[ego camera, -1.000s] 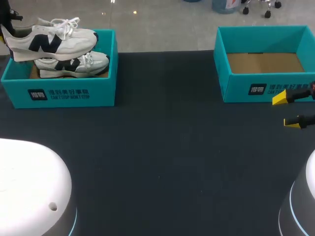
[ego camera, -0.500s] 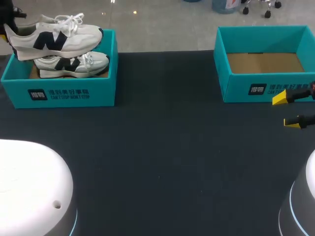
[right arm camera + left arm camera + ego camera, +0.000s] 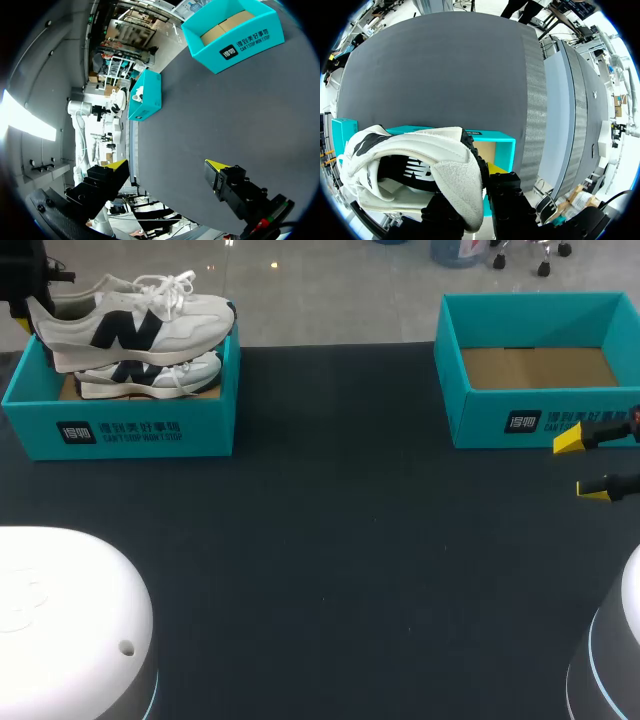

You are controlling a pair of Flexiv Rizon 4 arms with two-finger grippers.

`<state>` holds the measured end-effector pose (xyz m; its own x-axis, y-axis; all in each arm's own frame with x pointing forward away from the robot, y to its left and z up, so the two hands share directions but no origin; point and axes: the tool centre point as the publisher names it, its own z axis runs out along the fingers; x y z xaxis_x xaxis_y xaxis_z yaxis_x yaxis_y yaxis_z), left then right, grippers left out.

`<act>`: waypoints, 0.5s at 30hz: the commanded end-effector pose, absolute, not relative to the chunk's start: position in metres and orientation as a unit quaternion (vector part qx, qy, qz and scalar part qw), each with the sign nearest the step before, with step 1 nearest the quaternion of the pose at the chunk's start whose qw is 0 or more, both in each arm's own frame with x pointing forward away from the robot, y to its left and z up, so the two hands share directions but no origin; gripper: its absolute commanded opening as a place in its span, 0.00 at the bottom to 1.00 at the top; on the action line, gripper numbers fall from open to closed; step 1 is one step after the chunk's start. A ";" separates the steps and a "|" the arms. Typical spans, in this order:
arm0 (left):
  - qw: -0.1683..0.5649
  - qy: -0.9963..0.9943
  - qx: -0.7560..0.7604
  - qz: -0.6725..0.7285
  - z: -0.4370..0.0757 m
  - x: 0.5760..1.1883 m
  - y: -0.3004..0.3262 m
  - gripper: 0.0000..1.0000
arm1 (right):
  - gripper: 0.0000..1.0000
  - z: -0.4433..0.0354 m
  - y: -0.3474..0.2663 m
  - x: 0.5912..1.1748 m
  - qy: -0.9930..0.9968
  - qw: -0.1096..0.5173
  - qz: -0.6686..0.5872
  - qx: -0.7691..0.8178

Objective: Take the shoe out of the shoebox, open the shoe tongue, remove and reinsert the insole, then place the shoe into the shoebox

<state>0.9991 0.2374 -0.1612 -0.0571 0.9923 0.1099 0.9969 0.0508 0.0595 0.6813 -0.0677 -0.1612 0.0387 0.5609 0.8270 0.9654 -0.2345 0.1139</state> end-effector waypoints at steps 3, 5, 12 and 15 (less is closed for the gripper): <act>0.017 -0.721 -0.688 -0.074 -0.149 0.977 0.218 0.00 | 1.00 -0.161 -0.067 0.680 -0.565 0.250 -0.401 -0.676; 0.017 -0.722 -0.687 -0.074 -0.147 0.973 0.211 0.00 | 1.00 -0.161 -0.067 0.680 -0.565 0.250 -0.401 -0.676; 0.017 -0.728 -0.682 -0.069 -0.145 0.961 0.188 0.00 | 1.00 -0.161 -0.067 0.680 -0.565 0.250 -0.401 -0.676; 0.020 -0.731 -0.679 -0.067 -0.146 0.957 0.175 0.00 | 1.00 -0.161 -0.067 0.680 -0.565 0.250 -0.401 -0.676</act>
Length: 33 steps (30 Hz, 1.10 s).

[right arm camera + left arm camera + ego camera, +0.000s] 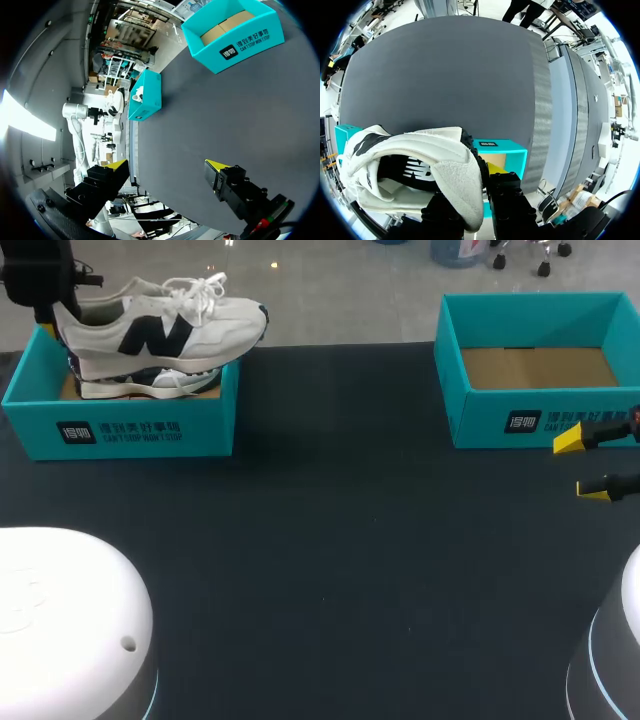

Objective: Take the shoe out of the shoebox, open the shoe tongue, remove and reinsert the insole, then place the shoe into the shoebox

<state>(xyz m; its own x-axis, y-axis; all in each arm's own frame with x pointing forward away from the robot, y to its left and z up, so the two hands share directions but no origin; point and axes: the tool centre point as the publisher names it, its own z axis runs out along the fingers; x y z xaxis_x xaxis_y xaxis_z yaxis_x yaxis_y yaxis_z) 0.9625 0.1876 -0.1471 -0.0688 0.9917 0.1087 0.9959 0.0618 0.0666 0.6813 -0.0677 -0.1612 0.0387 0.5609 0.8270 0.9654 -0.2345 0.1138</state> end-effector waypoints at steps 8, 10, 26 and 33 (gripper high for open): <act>0.021 -0.726 -0.684 -0.059 -0.149 0.946 0.134 0.00 | 1.00 -0.161 -0.067 0.680 -0.565 0.250 -0.401 -0.676; 0.021 -0.725 -0.685 -0.060 -0.149 0.943 0.123 0.00 | 1.00 -0.161 -0.067 0.680 -0.565 0.250 -0.401 -0.676; 0.030 -0.721 -0.690 -0.057 -0.163 0.912 0.053 0.00 | 1.00 -0.161 -0.067 0.680 -0.565 0.250 -0.401 -0.676; 0.024 -0.723 -0.690 -0.026 -0.171 0.898 0.029 0.00 | 1.00 -0.161 -0.067 0.680 -0.565 0.250 -0.401 -0.676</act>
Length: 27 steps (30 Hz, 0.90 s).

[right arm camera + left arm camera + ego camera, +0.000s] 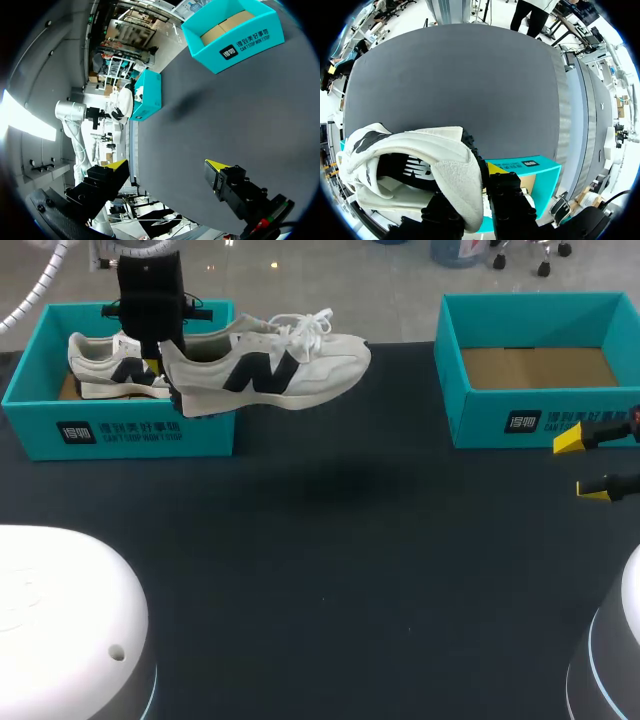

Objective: Take the shoe out of the shoebox, open the shoe tongue, remove and reinsert the insole, then place the shoe into the shoebox

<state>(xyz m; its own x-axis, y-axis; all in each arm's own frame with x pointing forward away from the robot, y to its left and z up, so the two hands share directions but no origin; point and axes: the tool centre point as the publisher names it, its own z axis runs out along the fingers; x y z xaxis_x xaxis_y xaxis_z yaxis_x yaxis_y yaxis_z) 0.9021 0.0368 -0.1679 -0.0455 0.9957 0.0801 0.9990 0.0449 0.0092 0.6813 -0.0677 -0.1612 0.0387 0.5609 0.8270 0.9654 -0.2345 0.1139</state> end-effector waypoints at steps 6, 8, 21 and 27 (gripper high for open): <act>0.027 -0.718 -0.695 -0.017 -0.179 0.880 0.009 0.00 | 1.00 -0.161 -0.067 0.680 -0.565 0.250 -0.401 -0.676; 0.025 -0.717 -0.696 -0.012 -0.181 0.874 0.003 0.00 | 1.00 -0.161 -0.067 0.680 -0.565 0.250 -0.401 -0.676; 0.024 -0.711 -0.703 -0.003 -0.193 0.834 -0.023 0.00 | 1.00 -0.161 -0.067 0.680 -0.565 0.250 -0.401 -0.676; 0.026 -0.704 -0.710 0.000 -0.200 0.821 -0.036 0.00 | 1.00 -0.161 -0.067 0.680 -0.565 0.250 -0.401 -0.676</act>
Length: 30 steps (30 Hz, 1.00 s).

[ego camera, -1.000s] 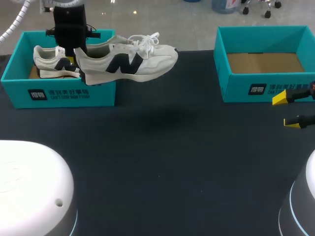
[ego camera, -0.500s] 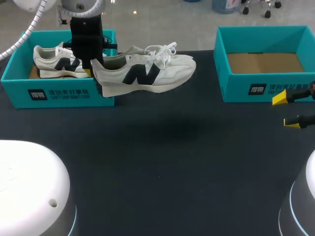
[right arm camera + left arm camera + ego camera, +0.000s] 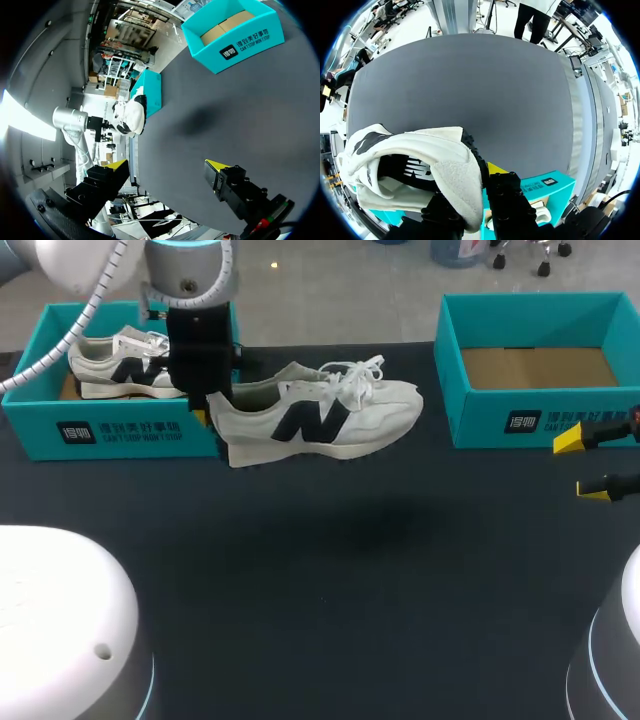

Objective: Take the shoe out of the shoebox, open the shoe tongue, remove and reinsert the insole, then place the shoe into the shoebox

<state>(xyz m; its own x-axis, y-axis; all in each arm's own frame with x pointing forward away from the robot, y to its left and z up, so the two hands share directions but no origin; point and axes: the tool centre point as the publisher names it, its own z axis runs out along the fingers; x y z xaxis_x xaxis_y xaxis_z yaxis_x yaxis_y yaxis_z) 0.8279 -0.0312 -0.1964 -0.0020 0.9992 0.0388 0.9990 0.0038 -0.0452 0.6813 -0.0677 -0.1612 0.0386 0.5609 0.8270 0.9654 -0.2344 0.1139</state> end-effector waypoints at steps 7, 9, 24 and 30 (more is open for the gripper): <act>0.027 -0.703 -0.711 0.004 -0.206 0.810 -0.046 0.00 | 1.00 -0.161 -0.067 0.680 -0.565 0.250 -0.401 -0.676; 0.027 -0.702 -0.712 0.006 -0.208 0.808 -0.047 0.00 | 1.00 -0.161 -0.067 0.680 -0.565 0.250 -0.401 -0.676; 0.028 -0.698 -0.716 0.004 -0.210 0.807 -0.049 0.00 | 1.00 -0.161 -0.067 0.680 -0.565 0.250 -0.401 -0.676; 0.034 -0.693 -0.720 0.000 -0.212 0.807 -0.051 0.00 | 1.00 -0.161 -0.067 0.680 -0.565 0.250 -0.401 -0.676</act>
<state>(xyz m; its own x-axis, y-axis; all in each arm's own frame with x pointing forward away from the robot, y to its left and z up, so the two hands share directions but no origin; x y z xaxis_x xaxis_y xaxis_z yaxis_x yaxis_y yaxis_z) 0.8069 -0.0484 -0.2113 0.0288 0.9990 0.0351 0.9985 -0.0271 -0.0484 0.6813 -0.0677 -0.1612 0.0387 0.5609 0.8270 0.9654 -0.2345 0.1139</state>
